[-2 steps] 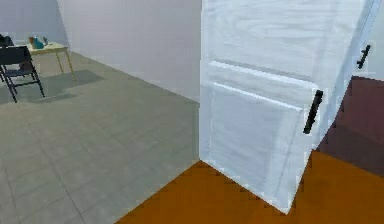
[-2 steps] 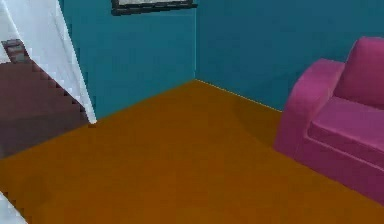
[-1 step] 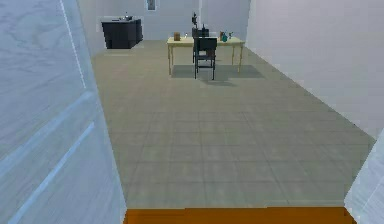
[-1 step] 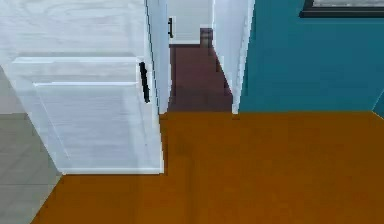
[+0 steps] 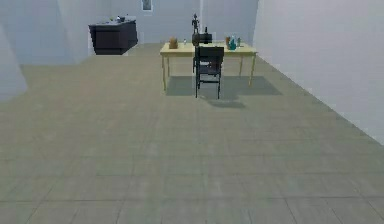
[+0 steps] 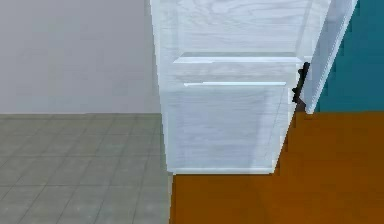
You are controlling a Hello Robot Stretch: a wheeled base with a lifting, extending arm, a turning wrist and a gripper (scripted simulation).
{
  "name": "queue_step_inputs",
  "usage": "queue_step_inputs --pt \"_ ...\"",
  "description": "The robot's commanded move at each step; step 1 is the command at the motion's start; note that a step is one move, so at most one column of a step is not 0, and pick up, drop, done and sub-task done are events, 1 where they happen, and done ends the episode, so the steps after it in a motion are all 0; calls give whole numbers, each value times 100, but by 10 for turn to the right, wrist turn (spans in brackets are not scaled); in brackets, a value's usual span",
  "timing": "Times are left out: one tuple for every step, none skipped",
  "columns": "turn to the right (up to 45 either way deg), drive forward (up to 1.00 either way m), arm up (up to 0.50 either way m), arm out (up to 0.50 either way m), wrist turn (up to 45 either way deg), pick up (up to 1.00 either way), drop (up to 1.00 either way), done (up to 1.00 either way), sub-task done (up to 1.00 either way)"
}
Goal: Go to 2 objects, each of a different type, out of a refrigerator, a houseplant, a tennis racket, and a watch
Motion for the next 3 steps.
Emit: queue_step_inputs --pt "0 35 0 0 0 0 0 0 0" --pt "-450 0 0 0 0 0 0 0 0" --pt "0 35 0 0 0 0 0 0 0"
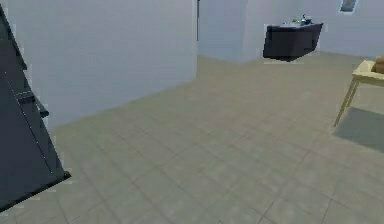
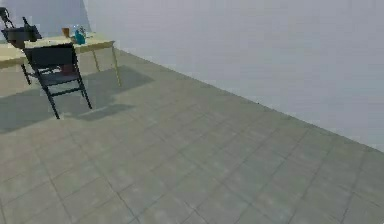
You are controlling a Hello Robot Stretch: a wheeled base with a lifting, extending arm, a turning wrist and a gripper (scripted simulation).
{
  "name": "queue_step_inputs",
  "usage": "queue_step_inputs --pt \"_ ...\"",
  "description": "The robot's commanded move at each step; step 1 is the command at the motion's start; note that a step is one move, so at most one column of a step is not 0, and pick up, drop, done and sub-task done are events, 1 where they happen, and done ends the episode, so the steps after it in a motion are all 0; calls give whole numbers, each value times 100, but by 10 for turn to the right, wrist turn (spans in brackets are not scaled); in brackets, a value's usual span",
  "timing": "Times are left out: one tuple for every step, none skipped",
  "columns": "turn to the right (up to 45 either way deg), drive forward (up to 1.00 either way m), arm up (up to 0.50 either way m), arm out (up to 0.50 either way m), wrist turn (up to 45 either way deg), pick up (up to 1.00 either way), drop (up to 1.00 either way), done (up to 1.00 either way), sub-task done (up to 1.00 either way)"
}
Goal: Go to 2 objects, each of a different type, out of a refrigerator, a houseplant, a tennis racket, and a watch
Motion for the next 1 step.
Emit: queue_step_inputs --pt "-420 0 0 0 0 0 0 0 0"
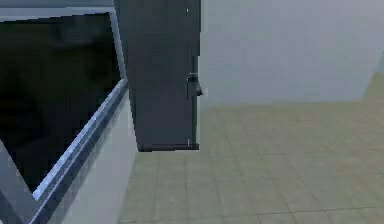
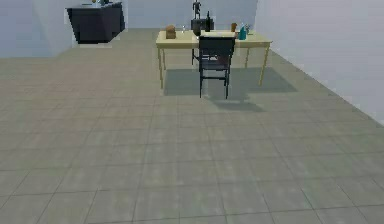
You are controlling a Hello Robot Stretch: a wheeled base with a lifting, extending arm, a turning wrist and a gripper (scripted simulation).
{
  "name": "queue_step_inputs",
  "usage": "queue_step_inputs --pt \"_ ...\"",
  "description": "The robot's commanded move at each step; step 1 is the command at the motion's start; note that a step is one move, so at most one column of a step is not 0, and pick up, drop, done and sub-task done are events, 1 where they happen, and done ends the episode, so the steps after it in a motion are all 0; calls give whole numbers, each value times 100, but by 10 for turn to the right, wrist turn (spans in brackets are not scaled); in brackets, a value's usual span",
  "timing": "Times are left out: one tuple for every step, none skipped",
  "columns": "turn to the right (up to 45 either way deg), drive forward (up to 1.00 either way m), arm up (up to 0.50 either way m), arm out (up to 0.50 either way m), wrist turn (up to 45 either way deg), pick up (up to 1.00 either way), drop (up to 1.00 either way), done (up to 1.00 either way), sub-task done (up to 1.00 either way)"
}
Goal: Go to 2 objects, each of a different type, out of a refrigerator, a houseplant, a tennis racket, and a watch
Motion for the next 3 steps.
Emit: queue_step_inputs --pt "0 95 0 0 0 0 0 0 0" --pt "-120 0 0 0 0 0 0 0 0" --pt "0 0 0 0 0 0 0 100 0"
